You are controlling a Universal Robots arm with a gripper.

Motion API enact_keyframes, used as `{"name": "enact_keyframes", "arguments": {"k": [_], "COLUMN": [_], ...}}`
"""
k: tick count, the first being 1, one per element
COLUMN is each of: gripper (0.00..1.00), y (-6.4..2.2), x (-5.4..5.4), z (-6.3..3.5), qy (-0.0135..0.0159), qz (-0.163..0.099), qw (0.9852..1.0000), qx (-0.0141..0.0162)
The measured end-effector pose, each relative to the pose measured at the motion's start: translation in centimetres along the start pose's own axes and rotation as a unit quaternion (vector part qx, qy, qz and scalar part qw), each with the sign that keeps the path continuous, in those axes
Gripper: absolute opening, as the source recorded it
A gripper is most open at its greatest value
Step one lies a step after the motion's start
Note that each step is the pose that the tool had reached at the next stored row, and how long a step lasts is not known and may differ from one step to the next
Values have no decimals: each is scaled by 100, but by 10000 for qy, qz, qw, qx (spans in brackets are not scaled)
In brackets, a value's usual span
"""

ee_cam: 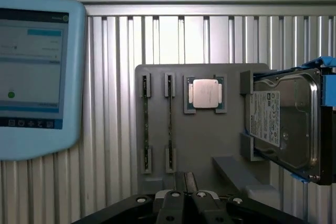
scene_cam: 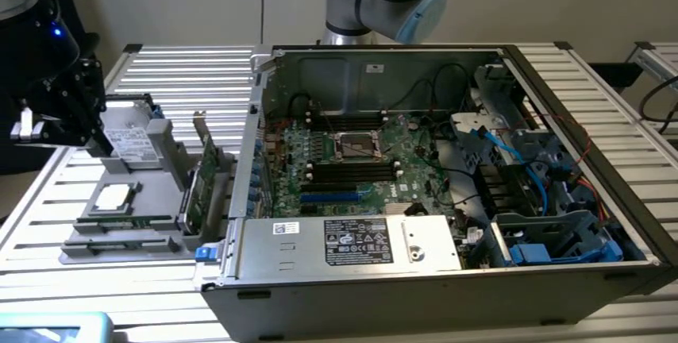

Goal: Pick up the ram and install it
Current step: 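Pick up the ram and move it above insertion slot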

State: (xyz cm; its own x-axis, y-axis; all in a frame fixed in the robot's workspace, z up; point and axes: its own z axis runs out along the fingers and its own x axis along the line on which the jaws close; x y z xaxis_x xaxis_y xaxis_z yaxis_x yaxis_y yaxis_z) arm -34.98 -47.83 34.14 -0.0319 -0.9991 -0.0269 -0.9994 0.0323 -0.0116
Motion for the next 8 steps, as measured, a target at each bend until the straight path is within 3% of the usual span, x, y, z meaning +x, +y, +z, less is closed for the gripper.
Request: {"name": "enact_keyframes", "arguments": {"k": [4, 6, 8], "gripper": [17, 30, 36], "y": [1, 3, 4], "x": [1, 0, 0], "z": [0, 0, 1], "qy": [0, 0, 0], "qz": [-1, 0, 0], "qw": [10000, 10000, 10000], "qx": [0, 0, 0]}}
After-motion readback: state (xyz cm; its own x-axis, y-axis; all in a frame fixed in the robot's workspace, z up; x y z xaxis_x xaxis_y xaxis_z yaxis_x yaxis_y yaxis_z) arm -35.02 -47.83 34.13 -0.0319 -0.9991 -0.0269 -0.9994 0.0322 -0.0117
